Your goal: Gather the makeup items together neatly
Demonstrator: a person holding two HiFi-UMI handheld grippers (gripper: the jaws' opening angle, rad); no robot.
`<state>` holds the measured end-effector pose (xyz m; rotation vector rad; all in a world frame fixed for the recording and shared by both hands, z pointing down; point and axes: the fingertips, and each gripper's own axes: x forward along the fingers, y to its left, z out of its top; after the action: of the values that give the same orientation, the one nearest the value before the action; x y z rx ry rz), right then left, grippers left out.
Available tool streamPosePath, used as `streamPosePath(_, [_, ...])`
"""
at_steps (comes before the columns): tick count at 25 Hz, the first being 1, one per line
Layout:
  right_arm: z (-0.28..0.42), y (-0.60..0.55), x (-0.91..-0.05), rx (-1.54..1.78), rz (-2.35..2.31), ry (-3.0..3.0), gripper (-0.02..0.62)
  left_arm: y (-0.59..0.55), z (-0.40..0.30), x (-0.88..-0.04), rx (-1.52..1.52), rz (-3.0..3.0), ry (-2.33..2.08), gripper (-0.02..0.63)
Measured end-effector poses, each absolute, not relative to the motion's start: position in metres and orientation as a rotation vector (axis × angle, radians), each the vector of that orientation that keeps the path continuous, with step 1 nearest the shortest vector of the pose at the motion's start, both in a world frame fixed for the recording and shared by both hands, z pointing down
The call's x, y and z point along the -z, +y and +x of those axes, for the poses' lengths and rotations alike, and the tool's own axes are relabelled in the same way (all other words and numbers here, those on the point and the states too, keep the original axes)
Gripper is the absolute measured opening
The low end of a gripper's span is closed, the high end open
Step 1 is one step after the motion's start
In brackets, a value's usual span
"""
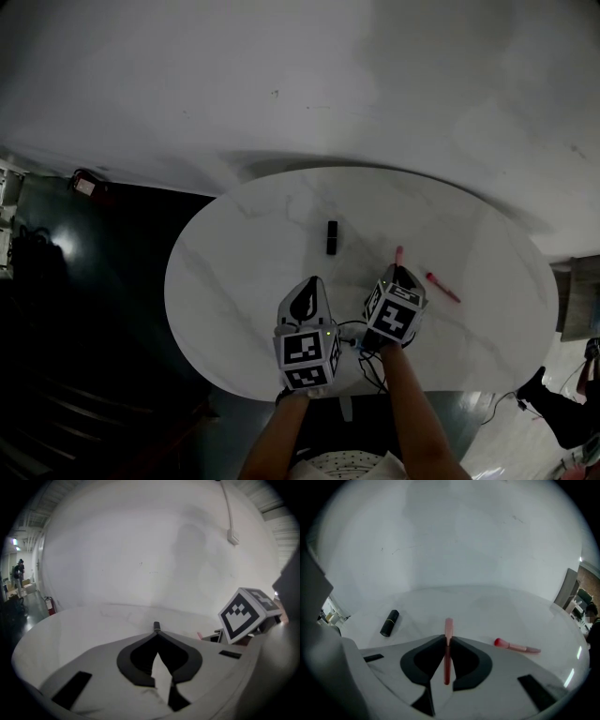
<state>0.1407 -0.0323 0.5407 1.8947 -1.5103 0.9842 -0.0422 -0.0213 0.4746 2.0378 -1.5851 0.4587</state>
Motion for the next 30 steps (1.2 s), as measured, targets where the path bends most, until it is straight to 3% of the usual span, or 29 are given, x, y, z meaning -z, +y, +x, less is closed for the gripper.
streamPosePath(30, [0.080, -0.092, -0.530, -0.956, 1.782, -1.660, 0.069, -0.036, -0.066, -0.474, -0.432, 1.996, -1.644, 0.038])
